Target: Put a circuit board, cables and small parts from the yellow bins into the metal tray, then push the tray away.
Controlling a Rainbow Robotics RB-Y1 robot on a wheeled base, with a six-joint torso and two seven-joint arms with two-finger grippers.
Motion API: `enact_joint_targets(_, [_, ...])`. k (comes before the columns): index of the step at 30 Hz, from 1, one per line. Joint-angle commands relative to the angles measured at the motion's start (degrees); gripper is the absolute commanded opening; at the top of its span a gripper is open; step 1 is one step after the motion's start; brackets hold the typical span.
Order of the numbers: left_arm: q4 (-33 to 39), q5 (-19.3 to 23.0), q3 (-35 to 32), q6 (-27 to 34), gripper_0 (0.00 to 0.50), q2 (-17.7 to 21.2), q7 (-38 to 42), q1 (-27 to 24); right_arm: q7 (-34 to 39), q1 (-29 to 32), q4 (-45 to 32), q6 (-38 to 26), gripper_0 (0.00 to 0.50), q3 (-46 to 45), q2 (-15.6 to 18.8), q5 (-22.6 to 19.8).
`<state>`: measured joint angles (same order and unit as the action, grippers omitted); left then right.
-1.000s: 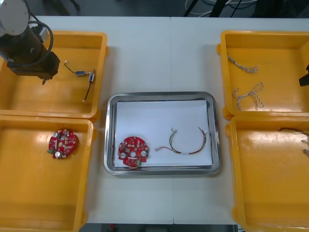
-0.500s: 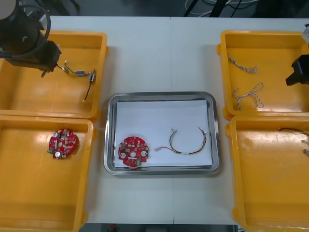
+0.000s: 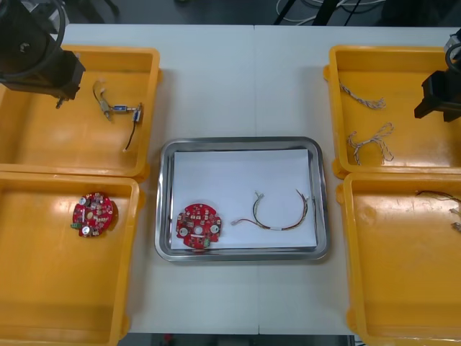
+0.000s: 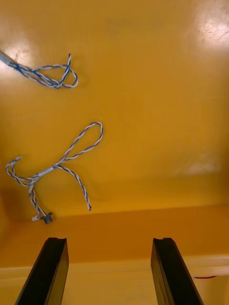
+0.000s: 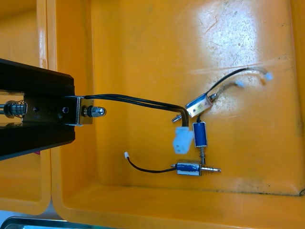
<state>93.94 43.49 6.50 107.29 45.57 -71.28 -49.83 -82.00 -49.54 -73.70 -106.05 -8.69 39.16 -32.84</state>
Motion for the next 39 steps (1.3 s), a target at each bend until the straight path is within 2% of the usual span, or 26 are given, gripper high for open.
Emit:
enact_joint_targets(1, [2.4,0.5,-2.1,0.6,0.000,2.0,3.4,0.0,5.8,-4.5,1.4,2.4,0.500,3.9,-0.6,1.2])
enact_joint_targets(12, [3.9,1.0,-2.4,2.4,0.000,1.5,4.7,0.0,19.4,-6.5,6.2,6.1,0.500,7.4,-3.1,4.1])
enact_joint_targets(17, [6.1,0.9,-2.2,2.7,0.000,-0.7,9.7,0.0,24.4,-6.8,8.3,9.0,0.500,7.4,-4.8,5.7])
enact_joint_targets(26, [11.8,1.2,-0.2,2.7,0.000,-5.2,20.0,-0.1,25.5,-6.8,14.0,14.7,0.500,7.5,-5.2,5.9])
enact_joint_targets(39, [18.2,1.1,9.9,2.7,0.000,-10.4,32.0,-0.1,26.3,-6.7,17.9,20.0,0.500,7.5,-5.5,5.7])
